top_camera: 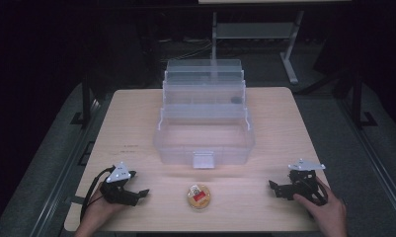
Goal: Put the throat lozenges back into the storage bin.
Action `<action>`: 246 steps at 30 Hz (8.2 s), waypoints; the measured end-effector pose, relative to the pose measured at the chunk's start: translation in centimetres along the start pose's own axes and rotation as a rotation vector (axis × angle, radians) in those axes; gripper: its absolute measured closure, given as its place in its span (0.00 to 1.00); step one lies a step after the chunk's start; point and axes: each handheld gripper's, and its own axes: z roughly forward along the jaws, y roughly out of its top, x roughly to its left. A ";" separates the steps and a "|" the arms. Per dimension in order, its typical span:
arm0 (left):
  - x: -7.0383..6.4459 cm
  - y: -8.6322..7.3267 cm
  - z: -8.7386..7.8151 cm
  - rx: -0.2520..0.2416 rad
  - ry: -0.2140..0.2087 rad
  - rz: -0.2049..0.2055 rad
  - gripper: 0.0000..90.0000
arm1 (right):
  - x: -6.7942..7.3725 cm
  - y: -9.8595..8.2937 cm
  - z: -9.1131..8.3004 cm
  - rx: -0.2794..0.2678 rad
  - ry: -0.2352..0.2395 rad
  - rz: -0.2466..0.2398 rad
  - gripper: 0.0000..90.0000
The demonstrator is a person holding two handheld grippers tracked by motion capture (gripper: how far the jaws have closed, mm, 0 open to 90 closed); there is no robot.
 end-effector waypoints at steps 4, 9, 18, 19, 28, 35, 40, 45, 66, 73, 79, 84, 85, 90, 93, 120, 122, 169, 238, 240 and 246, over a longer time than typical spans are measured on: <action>0.0 0.0 0.0 0.000 0.000 0.000 0.14 | 0.0 0.0 0.0 0.000 0.001 -0.001 0.00; 0.0 0.0 0.0 0.000 0.000 0.000 0.14 | 0.0 0.0 0.0 0.000 0.001 0.000 0.00; 0.1 0.1 -0.1 0.012 -0.003 -0.009 0.15 | 0.0 0.0 0.0 0.000 0.001 0.000 0.00; 0.1 0.2 -0.2 0.017 -0.003 -0.011 0.15 | 0.0 0.0 0.0 0.000 0.001 0.000 0.00; -0.2 1.0 -0.5 0.016 -0.016 -0.006 0.15 | 0.0 0.0 0.0 0.000 0.001 -0.001 0.00; -0.4 1.5 -0.7 0.014 -0.026 0.002 0.15 | 0.0 0.0 0.0 -0.001 0.002 -0.001 0.00; -0.6 1.9 -0.7 0.019 -0.037 0.010 0.15 | 0.0 0.0 0.0 0.000 0.002 0.000 0.00; -1.0 2.4 -0.7 0.020 -0.045 0.019 0.15 | 0.0 0.0 0.0 0.000 0.002 0.000 0.00; -2.0 4.3 -0.9 0.041 -0.093 0.059 0.15 | 0.0 0.0 0.0 0.000 0.002 -0.001 0.00; -2.3 5.0 -0.7 0.047 -0.109 0.075 0.15 | 0.0 0.0 0.0 0.000 0.002 0.000 0.00; -2.6 5.6 -0.6 0.050 -0.119 0.086 0.15 | 0.0 0.0 0.0 0.000 0.002 -0.001 0.00; -2.9 6.3 -0.4 0.047 -0.130 0.100 0.15 | 0.0 0.0 0.0 -0.001 0.002 -0.001 0.00; -3.0 6.4 -0.4 0.047 -0.132 0.106 0.15 | 0.0 0.0 0.0 0.000 0.002 0.000 0.00; -3.4 7.1 -0.1 0.050 -0.153 0.116 0.15 | 0.0 0.0 0.0 0.000 0.002 0.000 0.00; -3.5 7.3 0.1 0.049 -0.163 0.122 0.15 | 0.0 0.0 0.0 0.000 0.002 0.000 0.00; -5.5 9.5 1.7 0.066 -0.228 0.185 0.15 | 0.0 0.0 0.0 0.000 0.002 0.000 0.00; -5.6 9.6 1.8 0.067 -0.232 0.189 0.15 | 0.0 0.0 0.0 0.000 0.002 0.000 0.00; -8.3 12.6 4.0 0.101 -0.316 0.293 0.15 | 0.0 0.0 0.0 0.000 0.002 0.000 0.00; -12.4 14.0 9.2 0.340 -0.389 0.423 0.15 | 0.0 0.0 0.0 0.000 0.002 -0.002 0.00; -12.5 14.0 9.3 0.354 -0.386 0.430 0.15 | 0.0 0.0 0.0 -0.001 0.002 -0.002 0.00; -12.6 13.8 9.8 0.376 -0.378 0.436 0.15 | 0.0 0.0 0.0 0.000 0.002 -0.001 0.00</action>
